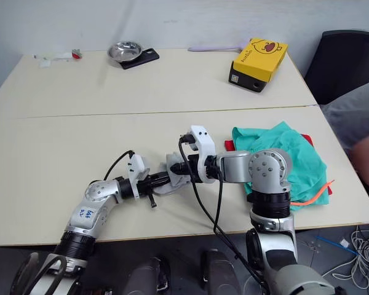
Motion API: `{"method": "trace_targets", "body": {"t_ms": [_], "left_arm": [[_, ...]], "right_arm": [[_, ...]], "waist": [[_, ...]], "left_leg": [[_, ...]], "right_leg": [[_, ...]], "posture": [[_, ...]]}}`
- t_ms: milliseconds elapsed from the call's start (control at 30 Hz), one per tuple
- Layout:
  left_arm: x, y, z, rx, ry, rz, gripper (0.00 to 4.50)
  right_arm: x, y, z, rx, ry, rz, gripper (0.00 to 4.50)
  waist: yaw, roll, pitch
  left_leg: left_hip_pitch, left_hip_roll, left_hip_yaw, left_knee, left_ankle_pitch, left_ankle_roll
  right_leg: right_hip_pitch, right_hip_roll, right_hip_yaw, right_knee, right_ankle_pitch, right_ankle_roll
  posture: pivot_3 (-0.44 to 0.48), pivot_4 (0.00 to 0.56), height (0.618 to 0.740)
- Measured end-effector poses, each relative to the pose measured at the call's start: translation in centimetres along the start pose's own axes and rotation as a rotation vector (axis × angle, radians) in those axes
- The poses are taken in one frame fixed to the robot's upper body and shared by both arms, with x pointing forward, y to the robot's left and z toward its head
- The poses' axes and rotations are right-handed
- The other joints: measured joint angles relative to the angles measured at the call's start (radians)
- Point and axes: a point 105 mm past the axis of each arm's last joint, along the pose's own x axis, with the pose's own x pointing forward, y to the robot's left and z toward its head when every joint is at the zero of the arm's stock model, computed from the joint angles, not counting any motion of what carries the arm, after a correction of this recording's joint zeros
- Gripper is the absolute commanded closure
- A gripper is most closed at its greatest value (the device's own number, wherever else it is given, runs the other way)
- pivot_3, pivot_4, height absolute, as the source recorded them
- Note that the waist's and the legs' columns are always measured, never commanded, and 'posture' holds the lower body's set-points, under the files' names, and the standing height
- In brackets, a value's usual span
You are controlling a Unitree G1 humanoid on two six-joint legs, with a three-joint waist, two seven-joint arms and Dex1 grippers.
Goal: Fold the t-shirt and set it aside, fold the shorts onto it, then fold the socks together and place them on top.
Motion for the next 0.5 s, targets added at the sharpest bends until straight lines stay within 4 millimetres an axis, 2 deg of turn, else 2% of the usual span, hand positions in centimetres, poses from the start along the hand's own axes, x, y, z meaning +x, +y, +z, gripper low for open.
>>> {"method": "trace_targets", "body": {"t_ms": [167,333,500], "left_arm": [[-0.3,0.1,0.1,0.000,0.001,-0.002,4.50],[-1.4,0.3,0.2,-0.016,0.022,-0.012,4.50],[-3.0,1.0,0.2,-0.044,0.030,0.009,4.50]], "right_arm": [[-0.3,0.2,-1.0,-0.020,0.039,0.054,2.05],[-2.2,0.7,-0.5,-0.091,0.000,0.165,0.30],[-4.4,-0.2,0.3,-0.131,-0.105,0.245,0.30]], "waist": [[-0.005,0.000,0.000],[-0.008,0.000,0.000],[-0.005,0.000,0.000]], "left_leg": [[0.000,0.000,0.000,0.000,0.000,0.000],[0.000,0.001,0.000,-0.001,0.000,0.000],[-0.001,0.001,0.000,-0.001,0.000,0.000]], "right_leg": [[0.000,0.000,0.000,0.000,0.000,0.000],[-0.001,0.001,0.000,-0.001,0.000,0.000],[-0.001,0.001,0.000,-0.002,0.000,0.000]], "posture": [[0.000,0.150,0.740],[0.000,0.150,0.740],[0.000,0.150,0.740]]}}
